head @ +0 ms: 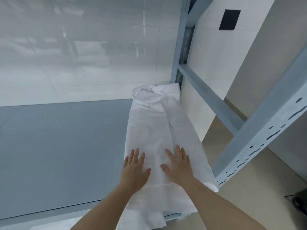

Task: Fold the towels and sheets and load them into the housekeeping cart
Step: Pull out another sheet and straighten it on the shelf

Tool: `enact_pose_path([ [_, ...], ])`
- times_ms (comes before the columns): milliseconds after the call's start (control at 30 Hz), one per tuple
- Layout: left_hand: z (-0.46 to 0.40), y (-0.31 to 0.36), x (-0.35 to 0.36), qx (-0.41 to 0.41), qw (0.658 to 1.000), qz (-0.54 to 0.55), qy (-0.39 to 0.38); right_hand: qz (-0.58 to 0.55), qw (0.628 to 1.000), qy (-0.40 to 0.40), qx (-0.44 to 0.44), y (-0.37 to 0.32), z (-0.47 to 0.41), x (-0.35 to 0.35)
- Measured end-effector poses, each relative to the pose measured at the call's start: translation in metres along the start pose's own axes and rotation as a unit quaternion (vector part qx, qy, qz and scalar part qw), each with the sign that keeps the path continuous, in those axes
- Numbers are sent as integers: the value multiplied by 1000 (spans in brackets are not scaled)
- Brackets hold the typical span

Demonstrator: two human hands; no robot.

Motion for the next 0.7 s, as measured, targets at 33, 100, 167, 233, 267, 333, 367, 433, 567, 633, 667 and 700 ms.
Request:
enact_pose_path([
  [33,1,-3,9,-10,1000,-11,-18,-6,1000,-11,3,1,-4,7],
  [100,5,-9,23,-26,999,-29,-32,-18,1000,-21,6,1,-8,22],
  [167,9,-12,28,-35,999,-32,-24,-20,1000,-3,4,0,-8,31],
  [233,12,-13,27,-39,999,-29,-15,-12,1000,17,2,0,-6,34],
  [267,14,-14,25,-40,999,-28,-10,-5,1000,19,0,-1,-6,36],
  [333,18,-16,24,-42,999,-29,-2,12,1000,12,-8,-4,-5,39],
  [367,22,-17,24,-45,999,-30,0,19,1000,7,-12,-6,-4,41],
  [433,30,-21,23,-48,998,-30,0,26,1000,-2,-16,-12,-2,43],
  [567,42,-30,21,-51,998,-27,-2,29,999,-2,-21,-26,1,47],
  [633,48,-36,20,-53,998,-24,4,32,999,-4,-23,-33,5,50],
  [667,52,-38,20,-53,998,-23,7,33,999,-7,-23,-37,6,52],
  [700,56,-41,20,-53,998,-24,10,33,999,-9,-22,-41,9,54],
])
Point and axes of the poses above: each hand's wrist, its own z-axis away from the middle knuckle, its own x-axis out of the palm, y = z × x, the point moved 7 cm from there along -z, towards the middle knuckle, and after that the axes turned 1 degree about x, right-handed, at the moved point
